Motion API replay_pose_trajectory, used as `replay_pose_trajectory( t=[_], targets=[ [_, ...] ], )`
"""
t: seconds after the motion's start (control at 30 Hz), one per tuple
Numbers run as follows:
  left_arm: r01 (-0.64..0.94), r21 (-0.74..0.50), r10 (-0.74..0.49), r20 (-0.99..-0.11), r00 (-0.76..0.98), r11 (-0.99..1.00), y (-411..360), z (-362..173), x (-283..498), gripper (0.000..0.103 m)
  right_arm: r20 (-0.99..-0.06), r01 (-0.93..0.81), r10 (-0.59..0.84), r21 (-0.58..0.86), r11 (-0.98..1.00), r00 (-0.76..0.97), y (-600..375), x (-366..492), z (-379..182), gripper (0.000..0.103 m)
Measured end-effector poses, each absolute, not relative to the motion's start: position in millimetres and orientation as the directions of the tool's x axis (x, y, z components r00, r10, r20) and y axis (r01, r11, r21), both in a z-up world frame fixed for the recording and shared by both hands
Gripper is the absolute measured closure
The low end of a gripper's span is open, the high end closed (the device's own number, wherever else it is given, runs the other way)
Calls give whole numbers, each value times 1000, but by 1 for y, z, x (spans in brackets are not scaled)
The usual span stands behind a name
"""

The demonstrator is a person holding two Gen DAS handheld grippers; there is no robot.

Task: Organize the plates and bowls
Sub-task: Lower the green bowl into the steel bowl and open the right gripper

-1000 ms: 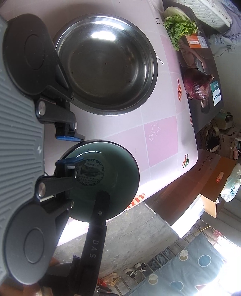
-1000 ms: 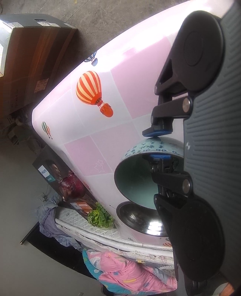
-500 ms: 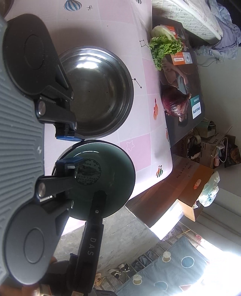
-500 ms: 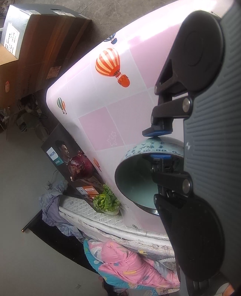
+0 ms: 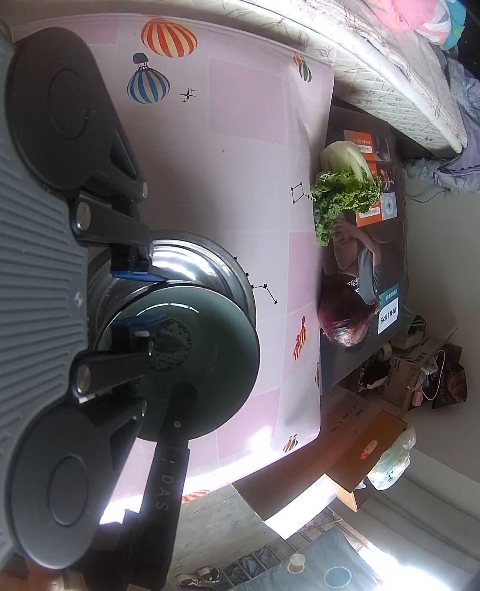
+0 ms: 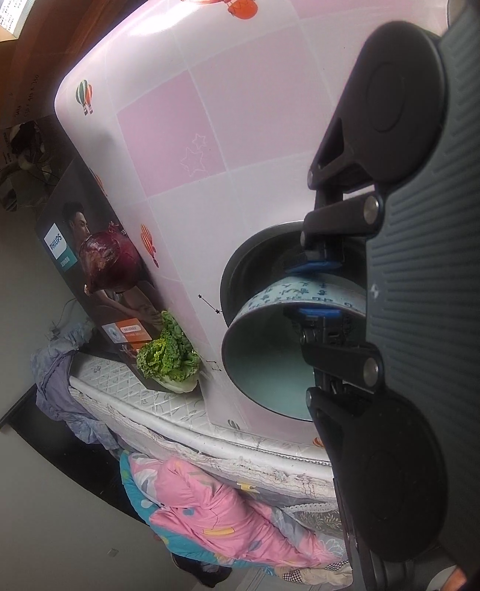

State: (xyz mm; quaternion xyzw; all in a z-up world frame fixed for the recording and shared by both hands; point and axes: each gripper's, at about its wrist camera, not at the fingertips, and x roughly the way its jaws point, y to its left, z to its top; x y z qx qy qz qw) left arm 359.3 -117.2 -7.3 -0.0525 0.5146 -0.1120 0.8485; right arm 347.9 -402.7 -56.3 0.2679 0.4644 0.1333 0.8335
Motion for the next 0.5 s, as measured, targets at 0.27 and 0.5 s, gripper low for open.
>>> replay_pose_trajectory(
  t=[0.27, 0.5],
  targets=[
    [103, -234, -255, -877, 406, 967, -99, -36, 372, 85, -748, 32, 445, 526, 850, 493, -376, 365, -84, 85],
    [117, -251, -277, -847, 454, 961, -92, -20, 369, 69, -717, 42, 443, 547, 836, 538, -383, 369, -79, 77]
  ],
)
